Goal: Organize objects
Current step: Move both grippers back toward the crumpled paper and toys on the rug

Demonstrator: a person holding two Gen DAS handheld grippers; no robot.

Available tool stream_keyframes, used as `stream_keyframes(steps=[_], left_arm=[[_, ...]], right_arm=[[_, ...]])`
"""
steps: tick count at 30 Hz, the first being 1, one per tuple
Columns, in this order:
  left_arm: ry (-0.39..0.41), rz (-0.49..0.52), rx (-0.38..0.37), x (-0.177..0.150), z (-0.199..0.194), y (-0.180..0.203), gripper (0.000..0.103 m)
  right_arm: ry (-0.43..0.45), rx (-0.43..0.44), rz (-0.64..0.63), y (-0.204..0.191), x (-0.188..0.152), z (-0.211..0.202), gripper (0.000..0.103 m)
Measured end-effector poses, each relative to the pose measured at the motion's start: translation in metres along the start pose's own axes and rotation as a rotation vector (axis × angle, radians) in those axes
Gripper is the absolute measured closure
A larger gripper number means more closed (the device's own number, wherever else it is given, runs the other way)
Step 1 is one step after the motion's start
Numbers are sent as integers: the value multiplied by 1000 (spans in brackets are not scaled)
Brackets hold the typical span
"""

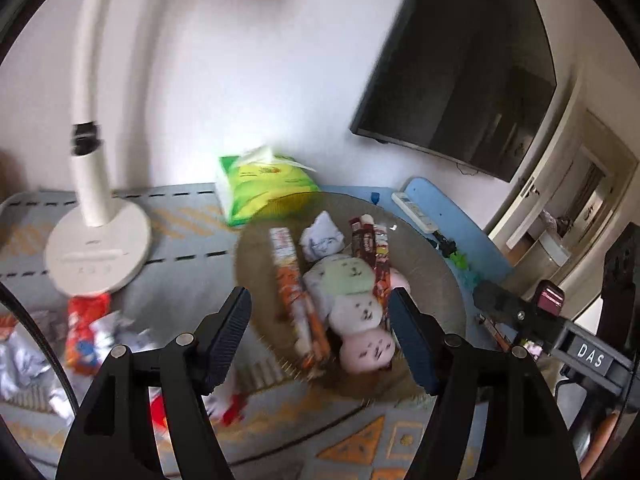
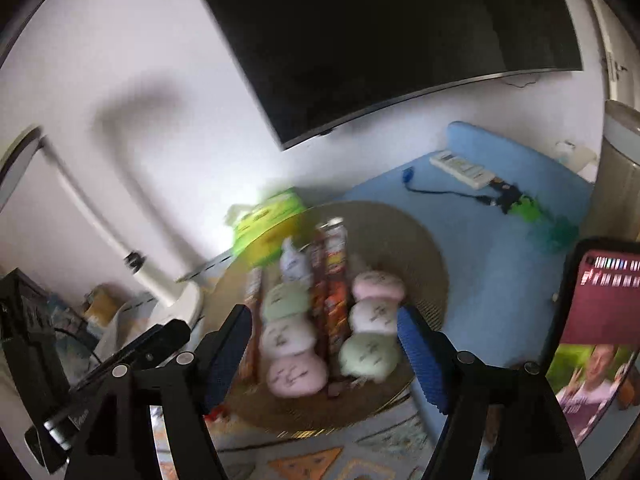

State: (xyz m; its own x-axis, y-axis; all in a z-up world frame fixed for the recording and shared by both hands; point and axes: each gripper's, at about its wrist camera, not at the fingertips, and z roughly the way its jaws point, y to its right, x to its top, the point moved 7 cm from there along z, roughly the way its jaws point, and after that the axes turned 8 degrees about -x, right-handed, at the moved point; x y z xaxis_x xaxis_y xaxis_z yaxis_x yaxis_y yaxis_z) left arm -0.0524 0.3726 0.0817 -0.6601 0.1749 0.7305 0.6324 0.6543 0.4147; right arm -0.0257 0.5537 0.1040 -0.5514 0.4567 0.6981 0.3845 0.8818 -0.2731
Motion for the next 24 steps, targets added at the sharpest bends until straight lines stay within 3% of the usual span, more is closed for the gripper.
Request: stream_keyframes(steps=[6, 8, 12, 16, 20, 24], left_arm=[[102, -33, 58, -21, -84, -40, 34], [117, -33, 132, -33, -111, -62, 29], [155, -78, 346, -76, -164, -125, 5], [118, -190, 480, -123, -185, -192, 5], [104, -286, 507, -152, -188, -234, 5], [125, -338, 456, -157, -191, -244, 5]], right_arm=[[-21, 81, -202, -65, -51, -23, 29], [-16, 95, -282, -92, -68, -27, 29], [-25, 143, -398, -139, -117, -21, 18], [19, 125, -474, -160, -173, 3, 16], [17, 60, -507, -162, -198, 28, 16], [17, 54, -497, -159, -197, 33, 15]])
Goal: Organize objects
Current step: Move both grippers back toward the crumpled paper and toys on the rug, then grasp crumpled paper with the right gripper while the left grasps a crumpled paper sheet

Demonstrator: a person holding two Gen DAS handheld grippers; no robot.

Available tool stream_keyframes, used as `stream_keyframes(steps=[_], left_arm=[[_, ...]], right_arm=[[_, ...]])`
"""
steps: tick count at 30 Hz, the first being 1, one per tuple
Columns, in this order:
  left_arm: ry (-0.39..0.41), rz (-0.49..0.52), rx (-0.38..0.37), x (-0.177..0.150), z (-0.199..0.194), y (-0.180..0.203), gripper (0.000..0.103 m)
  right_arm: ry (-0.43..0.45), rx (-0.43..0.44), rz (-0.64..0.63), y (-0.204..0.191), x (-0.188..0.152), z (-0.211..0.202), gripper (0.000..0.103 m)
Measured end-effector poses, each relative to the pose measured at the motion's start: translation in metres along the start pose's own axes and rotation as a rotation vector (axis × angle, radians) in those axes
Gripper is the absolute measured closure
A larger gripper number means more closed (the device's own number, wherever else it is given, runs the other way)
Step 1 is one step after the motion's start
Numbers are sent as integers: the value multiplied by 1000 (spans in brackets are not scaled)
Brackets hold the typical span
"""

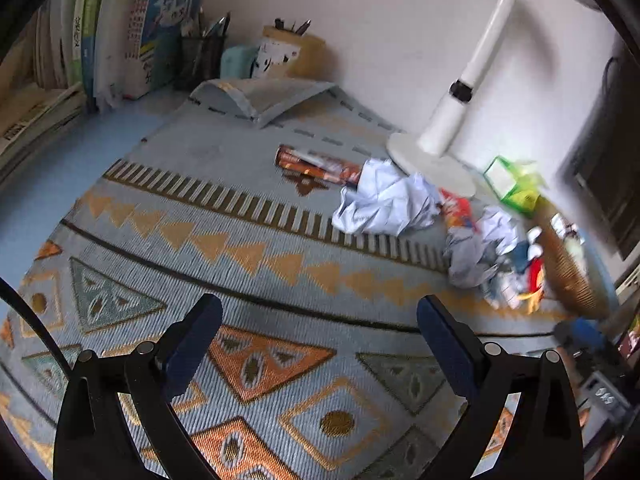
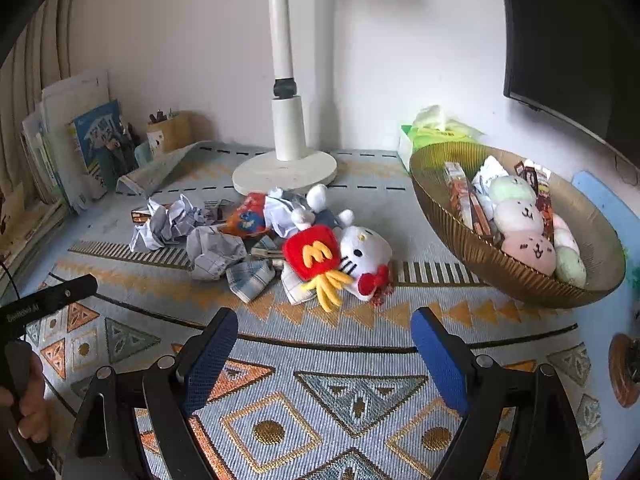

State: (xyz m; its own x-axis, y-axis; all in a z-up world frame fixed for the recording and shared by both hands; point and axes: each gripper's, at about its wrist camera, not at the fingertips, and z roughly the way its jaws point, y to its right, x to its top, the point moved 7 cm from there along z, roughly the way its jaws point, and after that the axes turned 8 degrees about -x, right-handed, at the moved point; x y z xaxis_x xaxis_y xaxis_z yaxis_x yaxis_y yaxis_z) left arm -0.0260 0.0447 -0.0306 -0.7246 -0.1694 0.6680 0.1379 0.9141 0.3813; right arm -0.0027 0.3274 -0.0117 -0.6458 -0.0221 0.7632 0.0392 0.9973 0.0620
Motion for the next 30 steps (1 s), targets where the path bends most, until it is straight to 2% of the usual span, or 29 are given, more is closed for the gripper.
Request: stream_keyframes(steps=[4, 12, 14, 16, 19, 21, 24, 27, 30], left_arm=[[-23, 11, 4, -3, 3, 2, 5], [-89, 50, -22, -7, 9, 11, 5], [-122, 90, -52, 1, 11, 20, 5], [-116, 124, -53, 17, 10, 28, 5], [-103, 232, 3, 42, 14, 44, 5], [-120, 331, 7, 53, 31, 58, 5], [-193, 351, -34, 52, 69, 63, 6], [-216, 378, 7, 47, 91, 58, 48], [-174, 318, -83, 49, 80, 49, 49]], right_arm=[[-54, -2, -6, -1, -4, 10, 15], [-42, -55, -62, -8, -6, 10, 15], [-41, -60, -73, -10, -6, 10, 15], [-44, -64, -83, -11, -7, 10, 15], [-50, -68, -96, -13, -8, 11, 15], [-59, -68, -103, -15, -9, 13, 15], [-68, -65, -107, -16, -10, 14, 15], [-81, -74, -107, -16, -11, 17, 15], [-84, -68, -103, -15, -11, 17, 15]])
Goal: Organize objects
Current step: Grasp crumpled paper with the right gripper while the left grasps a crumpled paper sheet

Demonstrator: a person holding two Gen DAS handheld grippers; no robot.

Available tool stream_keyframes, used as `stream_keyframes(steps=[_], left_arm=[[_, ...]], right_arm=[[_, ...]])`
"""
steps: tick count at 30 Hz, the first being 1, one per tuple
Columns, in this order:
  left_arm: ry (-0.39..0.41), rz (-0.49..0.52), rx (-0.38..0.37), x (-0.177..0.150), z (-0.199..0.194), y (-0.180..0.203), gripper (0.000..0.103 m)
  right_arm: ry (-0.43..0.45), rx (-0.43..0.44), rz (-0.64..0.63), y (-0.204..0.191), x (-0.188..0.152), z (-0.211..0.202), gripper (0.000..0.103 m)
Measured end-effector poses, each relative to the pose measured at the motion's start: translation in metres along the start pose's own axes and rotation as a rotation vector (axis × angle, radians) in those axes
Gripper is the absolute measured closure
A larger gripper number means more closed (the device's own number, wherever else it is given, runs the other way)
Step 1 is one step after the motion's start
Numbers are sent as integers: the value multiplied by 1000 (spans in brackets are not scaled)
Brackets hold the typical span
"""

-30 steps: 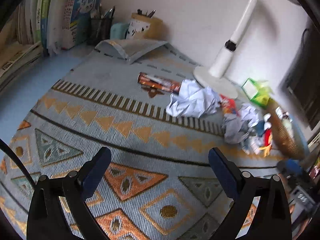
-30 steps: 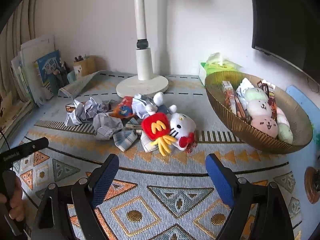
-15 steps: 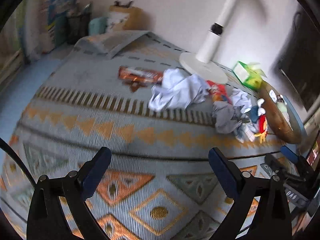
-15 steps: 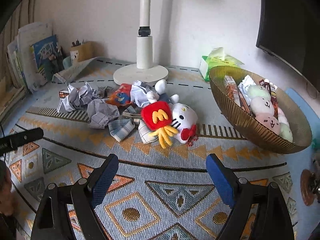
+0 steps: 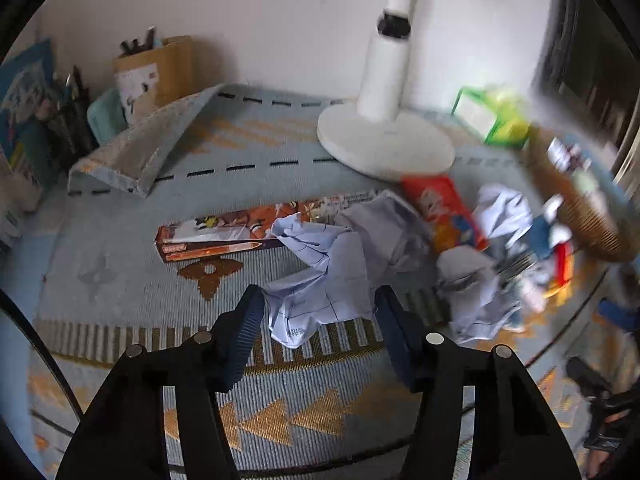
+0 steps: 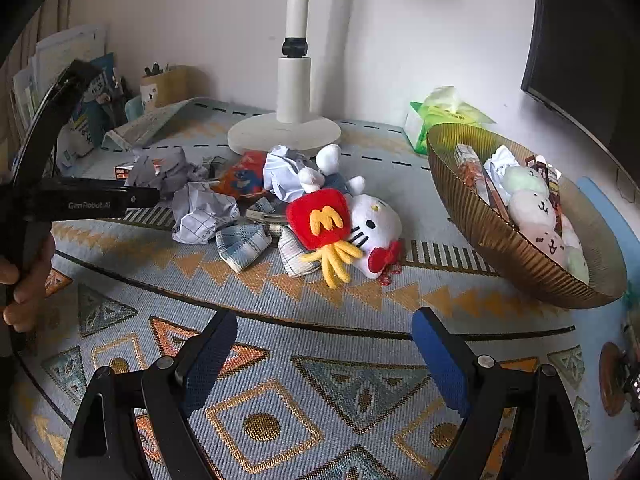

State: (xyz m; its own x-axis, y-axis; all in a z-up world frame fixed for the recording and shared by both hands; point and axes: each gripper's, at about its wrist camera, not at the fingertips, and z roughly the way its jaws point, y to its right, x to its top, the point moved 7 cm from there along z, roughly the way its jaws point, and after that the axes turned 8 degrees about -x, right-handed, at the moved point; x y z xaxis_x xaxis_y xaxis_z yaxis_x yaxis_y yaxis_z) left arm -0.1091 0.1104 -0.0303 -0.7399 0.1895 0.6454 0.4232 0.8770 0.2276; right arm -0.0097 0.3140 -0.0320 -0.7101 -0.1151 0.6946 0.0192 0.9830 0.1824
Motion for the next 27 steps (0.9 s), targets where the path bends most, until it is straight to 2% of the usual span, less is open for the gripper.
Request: stream_keyframes(steps=[2, 4, 6, 8, 10, 13, 16, 19, 21, 23, 27], left_arm=[[35, -29, -46, -3, -9, -5, 49], [51, -53, -61, -6, -12, -12, 49], [60, -100, -65, -8, -14, -20, 49], [96, -138, -69, -6, -22, -27, 49], [138, -173, -63, -4, -29, -35, 49], [168, -205, -7, -2, -34, -49, 49], [183, -235, -11, 0, -36, -53, 49], [184, -251, -18, 0, -36, -57, 49], [180, -247, -4, 0, -35, -58, 49], [182, -239, 7, 0, -34, -57, 49], [188, -216, 25, 0, -35, -55, 49]], right_arm=[[-4, 18, -5, -2, 0, -1, 15], [-39, 42, -16, -9, 2, -1, 15], [-61, 125, -7, -22, 11, -7, 15], [-53, 160, -10, -37, 24, -14, 15], [-53, 157, -33, -56, 37, -16, 15], [-67, 159, -61, -74, 53, -1, 15], [-81, 162, -79, -89, 64, 16, 27], [-96, 153, -89, -99, 71, 31, 28], [-118, 123, -104, -103, 70, 42, 34], [-136, 125, -123, -110, 67, 51, 51], [-100, 121, -120, -107, 65, 42, 52]])
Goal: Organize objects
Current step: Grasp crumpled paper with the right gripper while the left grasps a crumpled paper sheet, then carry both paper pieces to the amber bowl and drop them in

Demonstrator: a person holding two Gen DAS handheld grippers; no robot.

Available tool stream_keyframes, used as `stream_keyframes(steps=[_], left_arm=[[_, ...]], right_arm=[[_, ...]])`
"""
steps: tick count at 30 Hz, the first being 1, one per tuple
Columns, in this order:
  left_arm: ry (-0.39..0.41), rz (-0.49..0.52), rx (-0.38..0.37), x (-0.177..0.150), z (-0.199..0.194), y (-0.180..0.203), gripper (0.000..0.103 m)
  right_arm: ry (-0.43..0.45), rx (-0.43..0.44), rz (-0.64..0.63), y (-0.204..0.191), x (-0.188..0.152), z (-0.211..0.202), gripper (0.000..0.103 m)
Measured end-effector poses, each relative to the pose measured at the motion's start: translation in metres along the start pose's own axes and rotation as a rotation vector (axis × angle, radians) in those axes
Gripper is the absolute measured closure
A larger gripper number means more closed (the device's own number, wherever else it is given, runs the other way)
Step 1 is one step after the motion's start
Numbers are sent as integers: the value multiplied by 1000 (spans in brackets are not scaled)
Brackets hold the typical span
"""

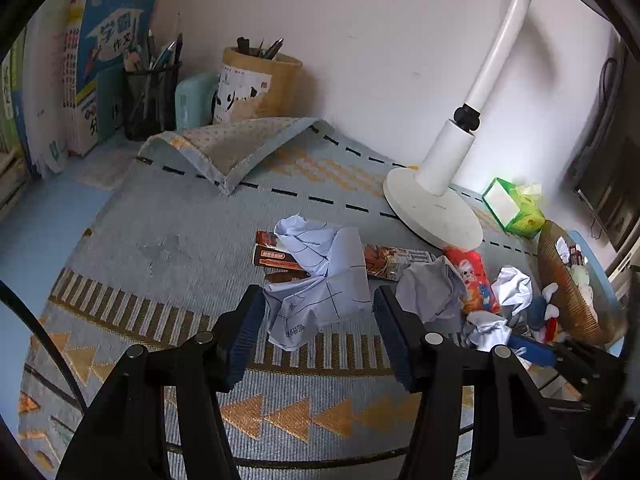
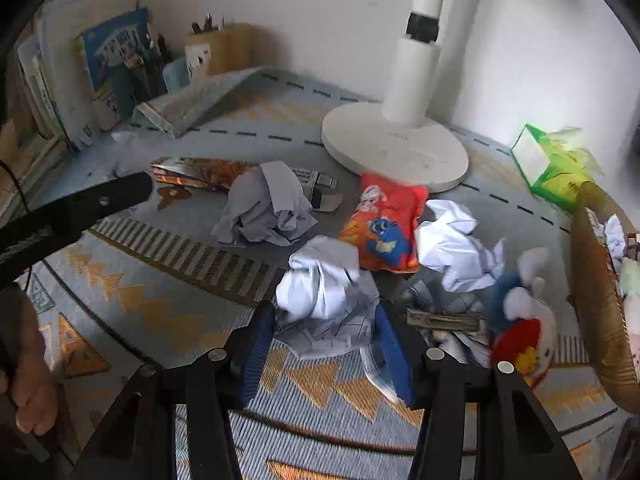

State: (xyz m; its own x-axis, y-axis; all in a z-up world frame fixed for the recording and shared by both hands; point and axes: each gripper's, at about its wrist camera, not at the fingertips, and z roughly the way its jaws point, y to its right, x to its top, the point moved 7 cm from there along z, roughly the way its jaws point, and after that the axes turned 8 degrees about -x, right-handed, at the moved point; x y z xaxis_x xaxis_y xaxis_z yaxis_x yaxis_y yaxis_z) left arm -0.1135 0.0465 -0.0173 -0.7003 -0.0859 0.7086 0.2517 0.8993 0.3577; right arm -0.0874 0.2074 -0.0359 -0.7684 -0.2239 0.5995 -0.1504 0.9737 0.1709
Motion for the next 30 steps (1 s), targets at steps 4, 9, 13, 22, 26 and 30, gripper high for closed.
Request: stream_keyframes(steps=[4, 9, 13, 22, 26, 30], left_arm=[[2, 20, 20, -1, 1, 1, 49], [-2, 44, 43, -4, 4, 3, 49], [14, 122, 115, -6, 0, 16, 49], [11, 277, -151, 24, -31, 177, 49], [-49, 318, -331, 25, -16, 270, 49], [-103, 377, -417, 15, 14, 343, 49]], right_arm=[[62, 97, 28, 0, -11, -35, 52], [63, 142, 80, 13, -52, -69, 52], [58, 105, 112, 45, -85, -91, 52], [199, -126, 343, 199, -79, -163, 52], [179, -260, 510, 276, -65, -164, 52], [164, -281, 631, 331, -56, -155, 52]])
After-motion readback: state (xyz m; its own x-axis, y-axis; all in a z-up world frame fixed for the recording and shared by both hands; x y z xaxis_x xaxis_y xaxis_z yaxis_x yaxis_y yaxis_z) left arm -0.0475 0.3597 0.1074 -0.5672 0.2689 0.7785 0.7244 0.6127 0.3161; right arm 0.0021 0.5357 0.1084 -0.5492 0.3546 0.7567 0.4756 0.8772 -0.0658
